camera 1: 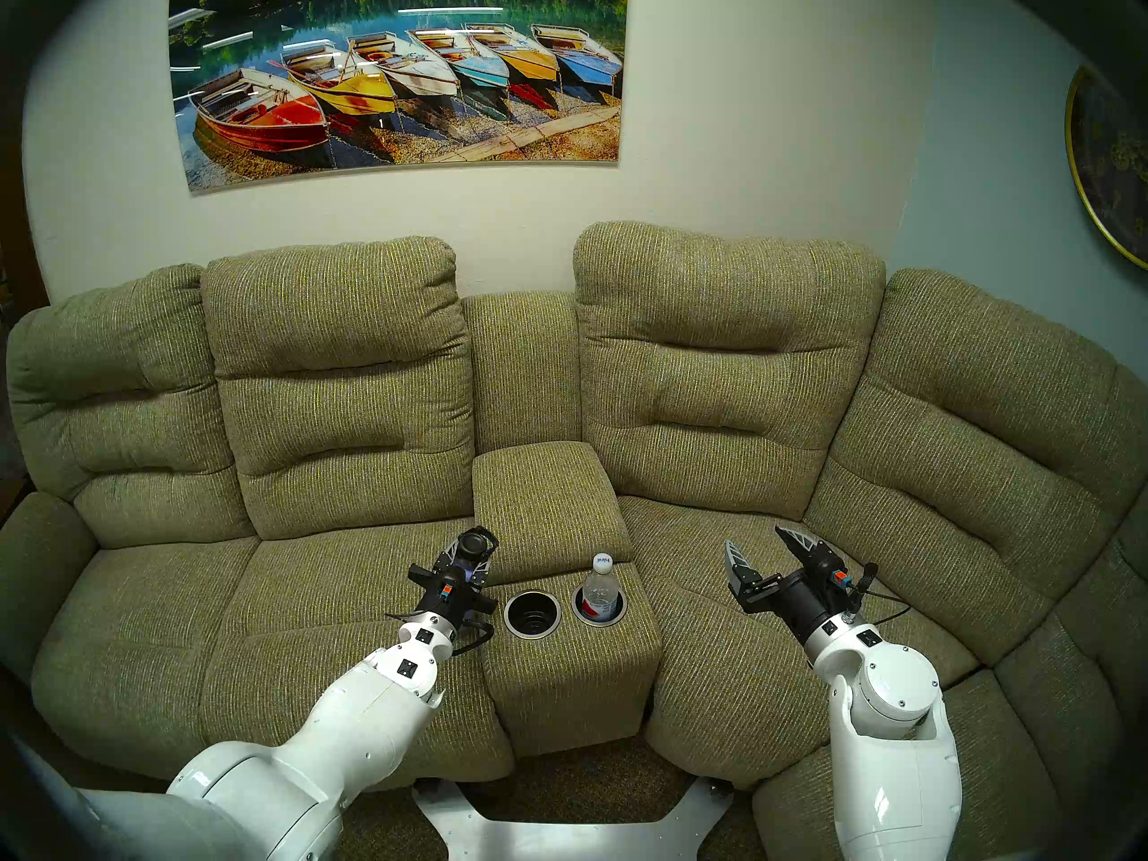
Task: Take bottles out of cup holder
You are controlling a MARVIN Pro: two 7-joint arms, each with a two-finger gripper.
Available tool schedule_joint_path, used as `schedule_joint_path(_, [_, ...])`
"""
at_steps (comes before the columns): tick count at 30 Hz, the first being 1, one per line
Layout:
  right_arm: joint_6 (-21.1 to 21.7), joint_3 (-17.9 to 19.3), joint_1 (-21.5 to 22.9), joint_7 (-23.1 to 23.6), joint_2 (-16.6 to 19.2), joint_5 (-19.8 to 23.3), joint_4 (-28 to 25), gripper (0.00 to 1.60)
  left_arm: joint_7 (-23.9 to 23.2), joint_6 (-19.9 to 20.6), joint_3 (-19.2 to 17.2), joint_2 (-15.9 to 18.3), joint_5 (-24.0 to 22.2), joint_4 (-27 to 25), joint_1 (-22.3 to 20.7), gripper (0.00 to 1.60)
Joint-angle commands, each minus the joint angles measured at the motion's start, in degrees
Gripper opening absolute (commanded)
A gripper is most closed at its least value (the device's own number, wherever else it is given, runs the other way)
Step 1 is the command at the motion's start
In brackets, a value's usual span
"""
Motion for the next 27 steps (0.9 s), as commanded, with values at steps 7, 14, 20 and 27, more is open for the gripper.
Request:
schedule_joint_path(7, [-0.23, 0.11, 0.26, -0.02, 0.11, 0.04, -1.19, 1.60, 2.30, -4.81, 2.46, -2.51, 3.89, 9.61, -7.05, 0.00])
schedule_joint_path(14, [-0.23, 0.11, 0.26, -0.02, 0.11, 0.04, -1.20, 1.60, 4.36, -6.13, 3.31, -3.66, 5.12, 13.73, -8.59, 0.00])
schedule_joint_path(20, [-0.22, 0.11, 0.25, -0.02, 0.11, 0.04, -1.20, 1.60, 5.89, -6.42, 4.37, -4.39, 6.53, 16.55, -10.03, 0.42])
schedule_joint_path(27, [-0.22, 0.11, 0.25, -0.02, 0.10, 0.04, -1.22, 1.60, 7.13, -7.65, 4.82, -4.98, 7.17, 18.64, -11.02, 1.60])
